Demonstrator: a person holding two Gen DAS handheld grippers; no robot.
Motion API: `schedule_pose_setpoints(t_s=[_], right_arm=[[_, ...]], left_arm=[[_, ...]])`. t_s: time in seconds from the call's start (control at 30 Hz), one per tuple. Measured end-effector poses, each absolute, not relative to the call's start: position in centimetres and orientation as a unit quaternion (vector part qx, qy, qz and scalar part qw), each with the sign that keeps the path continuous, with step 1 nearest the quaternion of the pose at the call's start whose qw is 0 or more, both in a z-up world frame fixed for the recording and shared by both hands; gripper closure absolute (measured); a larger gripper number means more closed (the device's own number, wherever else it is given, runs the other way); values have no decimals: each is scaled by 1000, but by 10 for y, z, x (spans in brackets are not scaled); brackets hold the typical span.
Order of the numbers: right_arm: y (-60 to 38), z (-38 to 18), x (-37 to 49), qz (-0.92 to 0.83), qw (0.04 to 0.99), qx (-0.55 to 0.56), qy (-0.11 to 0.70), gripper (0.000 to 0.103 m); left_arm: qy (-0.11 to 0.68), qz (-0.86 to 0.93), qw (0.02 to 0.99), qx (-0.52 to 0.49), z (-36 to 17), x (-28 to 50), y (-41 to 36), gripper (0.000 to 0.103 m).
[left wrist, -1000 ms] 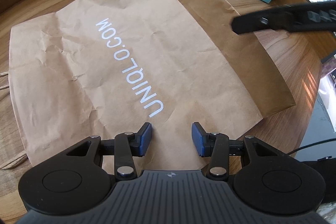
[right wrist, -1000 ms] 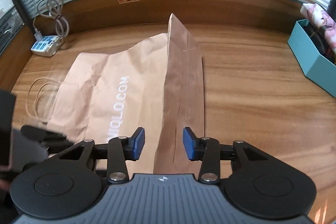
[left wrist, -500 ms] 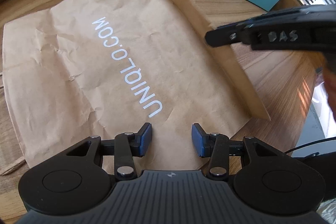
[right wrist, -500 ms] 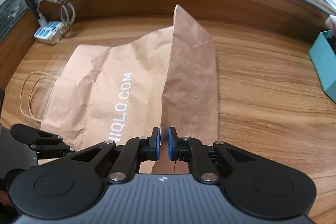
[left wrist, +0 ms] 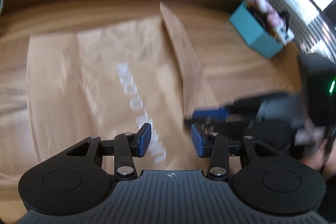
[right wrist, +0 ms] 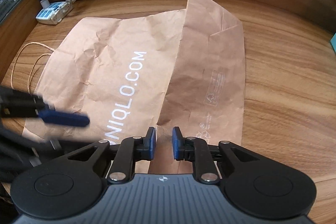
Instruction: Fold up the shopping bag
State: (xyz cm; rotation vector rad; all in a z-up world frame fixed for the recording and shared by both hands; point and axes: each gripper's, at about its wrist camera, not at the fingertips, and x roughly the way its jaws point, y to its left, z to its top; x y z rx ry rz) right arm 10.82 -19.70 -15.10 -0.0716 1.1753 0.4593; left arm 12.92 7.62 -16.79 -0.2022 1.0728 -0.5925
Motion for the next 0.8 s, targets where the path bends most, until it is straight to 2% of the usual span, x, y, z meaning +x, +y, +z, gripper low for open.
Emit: schedule_pose_setpoints(t_s=[0.2,0.8], right_arm=[[-200,-163,107,219,802,-28,556,78],[-222,-168,106,230,804,13,549,74]], left_arm=[[497,-291,814,-81,-164,158,58,59],[534,-303,788,-47,-202,202,9,59]])
